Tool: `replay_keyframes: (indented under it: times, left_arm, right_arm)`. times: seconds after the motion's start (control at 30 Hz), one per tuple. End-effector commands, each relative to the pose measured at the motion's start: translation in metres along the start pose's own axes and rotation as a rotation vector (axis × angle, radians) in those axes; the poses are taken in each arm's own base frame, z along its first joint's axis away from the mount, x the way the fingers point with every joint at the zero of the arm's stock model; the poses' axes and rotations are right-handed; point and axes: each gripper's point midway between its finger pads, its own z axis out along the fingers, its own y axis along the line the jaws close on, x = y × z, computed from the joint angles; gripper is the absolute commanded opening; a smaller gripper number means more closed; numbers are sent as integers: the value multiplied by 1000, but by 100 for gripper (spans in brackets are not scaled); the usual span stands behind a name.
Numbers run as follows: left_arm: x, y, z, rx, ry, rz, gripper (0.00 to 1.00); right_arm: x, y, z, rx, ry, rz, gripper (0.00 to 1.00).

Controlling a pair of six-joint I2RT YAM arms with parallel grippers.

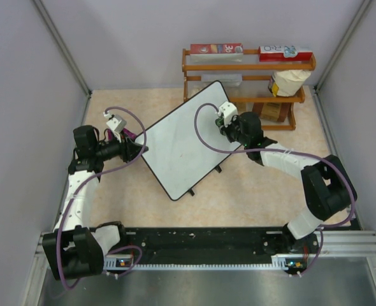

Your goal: Erase the whiteboard

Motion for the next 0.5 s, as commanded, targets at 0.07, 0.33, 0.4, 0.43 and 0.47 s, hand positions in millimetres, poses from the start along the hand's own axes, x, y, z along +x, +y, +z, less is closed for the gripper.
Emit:
replay_keyframes:
  times: [0.07, 0.33, 0.4, 0.43, 0.47]
  left_arm:
    - [8, -2, 3, 18, 11, 141, 0]
    - [9, 0, 3, 15, 13, 139, 0]
    - [9, -1, 3, 14, 13, 141, 0]
    - [9, -1, 3, 14, 13, 146, 0]
    - [9, -1, 3, 14, 14, 145, 0]
  right_arm:
    - [-12, 16, -7, -38, -32, 1, 0]
    - [-37, 74, -15, -134, -71, -48, 0]
    - [-45, 94, -17, -172, -81, -56, 0]
    - [-45, 103, -17, -185, -76, -58, 0]
    - [-50, 115, -18, -206, -84, -65, 0]
